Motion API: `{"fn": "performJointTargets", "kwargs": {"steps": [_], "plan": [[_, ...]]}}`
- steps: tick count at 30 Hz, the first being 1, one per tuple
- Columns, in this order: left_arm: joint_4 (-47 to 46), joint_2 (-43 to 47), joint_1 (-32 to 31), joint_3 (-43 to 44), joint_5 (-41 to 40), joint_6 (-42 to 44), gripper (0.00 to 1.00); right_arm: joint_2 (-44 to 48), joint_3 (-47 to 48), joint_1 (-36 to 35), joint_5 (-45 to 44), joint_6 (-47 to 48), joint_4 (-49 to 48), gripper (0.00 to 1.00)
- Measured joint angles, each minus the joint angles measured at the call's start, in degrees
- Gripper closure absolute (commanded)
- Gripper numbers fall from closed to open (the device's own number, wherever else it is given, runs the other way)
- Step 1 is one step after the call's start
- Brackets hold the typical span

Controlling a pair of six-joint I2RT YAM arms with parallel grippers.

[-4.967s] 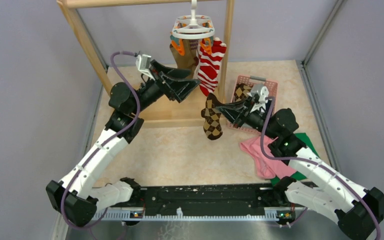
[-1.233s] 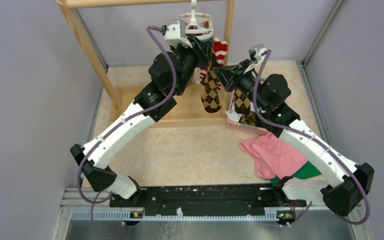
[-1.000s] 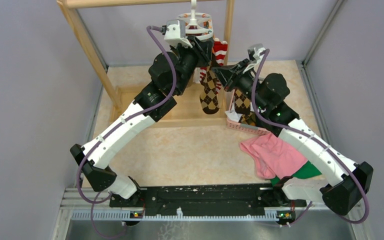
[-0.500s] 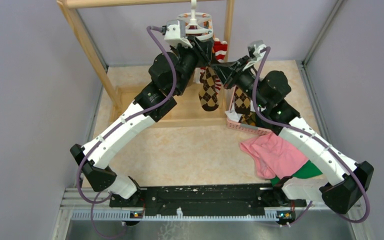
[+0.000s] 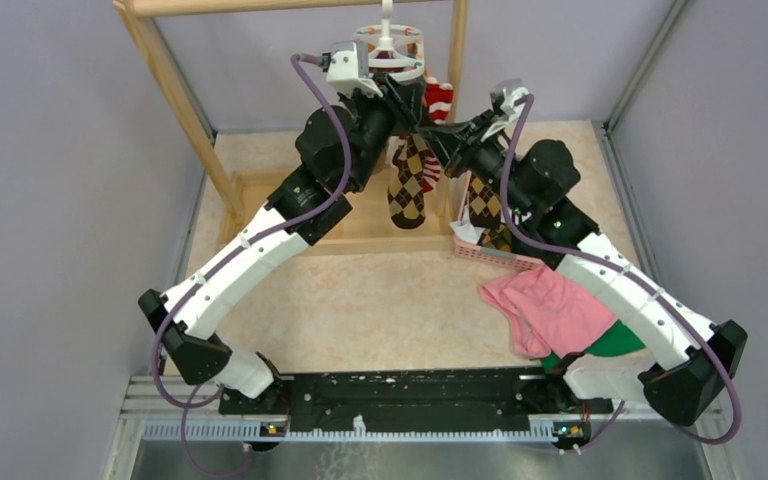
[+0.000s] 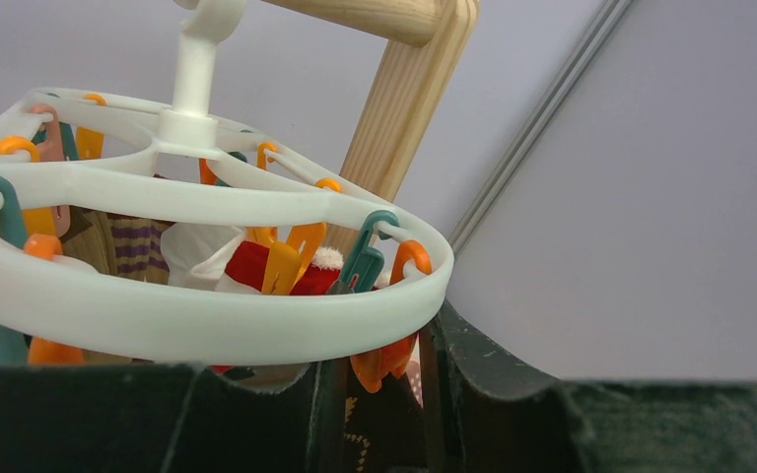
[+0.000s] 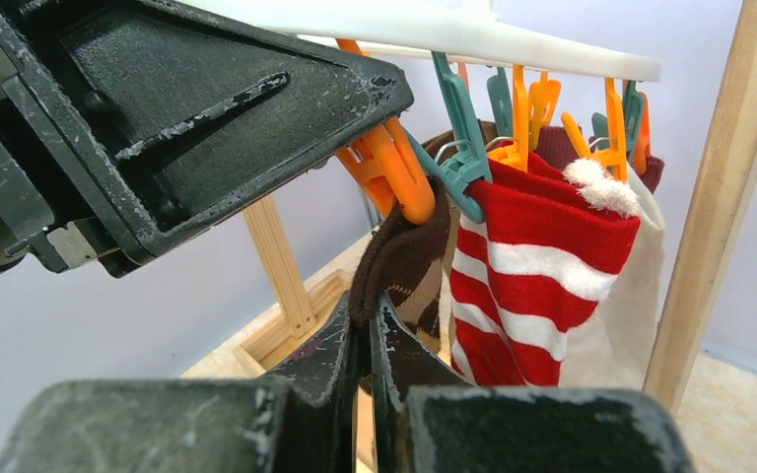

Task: Clip the socks to the hanger
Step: Clamp the sock onto the hanger.

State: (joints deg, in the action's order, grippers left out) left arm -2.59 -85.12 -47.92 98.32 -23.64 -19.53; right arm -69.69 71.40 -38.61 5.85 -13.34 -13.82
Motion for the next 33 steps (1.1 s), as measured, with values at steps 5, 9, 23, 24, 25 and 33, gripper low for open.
{"fn": "performJointTargets", "kwargs": {"steps": [5,9,23,24,25,33], "plan": [[0.0,0.1,0.0,-0.3,0.0,0.0,0.85,-0.3,0.7,0.0,-0.3,0.9,0.7,1.00],[0.0,0.1,0.0,-0.3,0.0,-0.1,0.85,-0.4,2.6,-0.5,-0.4,1.5,1.2,1.00],[-0.4,0.3,0.0,-0.7,0.2,-0.3,0.60,-1.1,4.2,-1.1,-1.3,2.4,1.4,1.00],[-0.4,0.3,0.0,-0.7,0.2,-0.3,0.57,-1.1,4.2,-1.1,-1.4,2.4,1.4,1.00],[-0.4,0.4,0.0,-0.9,0.2,-0.4,0.55,-1.1,4.2,-1.1,-1.5,2.4,1.4,1.00],[-0.4,1.4,0.0,-1.9,0.3,-1.2,0.35,-1.1,4.1,-1.1,-2.0,2.7,1.5,1.00]]}}
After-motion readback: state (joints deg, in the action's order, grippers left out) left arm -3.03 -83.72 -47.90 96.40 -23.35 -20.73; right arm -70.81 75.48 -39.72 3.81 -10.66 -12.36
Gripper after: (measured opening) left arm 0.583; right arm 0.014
